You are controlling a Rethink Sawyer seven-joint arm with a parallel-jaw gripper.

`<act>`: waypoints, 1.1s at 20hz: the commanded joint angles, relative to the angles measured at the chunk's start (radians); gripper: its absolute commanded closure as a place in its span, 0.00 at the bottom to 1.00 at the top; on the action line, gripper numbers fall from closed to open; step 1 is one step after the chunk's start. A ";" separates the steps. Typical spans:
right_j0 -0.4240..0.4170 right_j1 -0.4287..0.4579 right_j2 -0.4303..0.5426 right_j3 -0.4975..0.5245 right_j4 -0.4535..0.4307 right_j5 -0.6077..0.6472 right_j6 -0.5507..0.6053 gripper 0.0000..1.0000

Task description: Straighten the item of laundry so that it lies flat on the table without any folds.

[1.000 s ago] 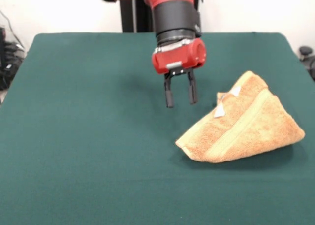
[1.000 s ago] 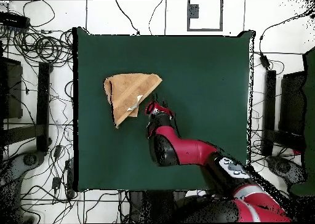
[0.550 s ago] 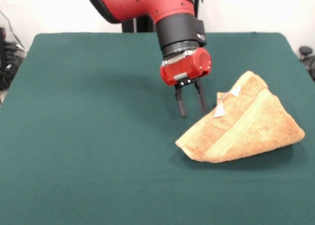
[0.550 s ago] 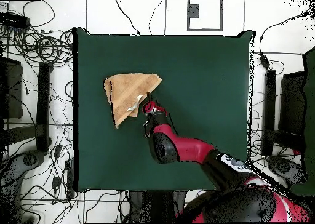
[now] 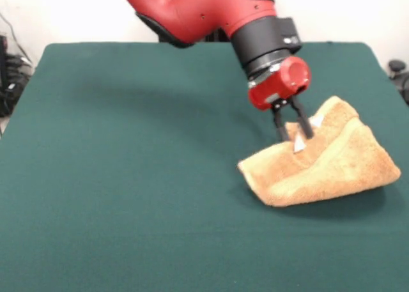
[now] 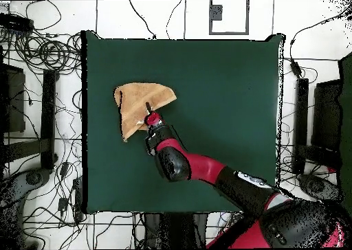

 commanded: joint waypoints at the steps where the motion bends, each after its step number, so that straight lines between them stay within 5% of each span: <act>1: 0.025 0.084 0.212 0.060 0.112 0.072 0.319 0.00; 7: 0.039 0.023 0.199 0.086 0.147 0.095 0.254 0.00; 22: 0.001 0.063 0.238 0.098 0.159 0.141 0.224 0.00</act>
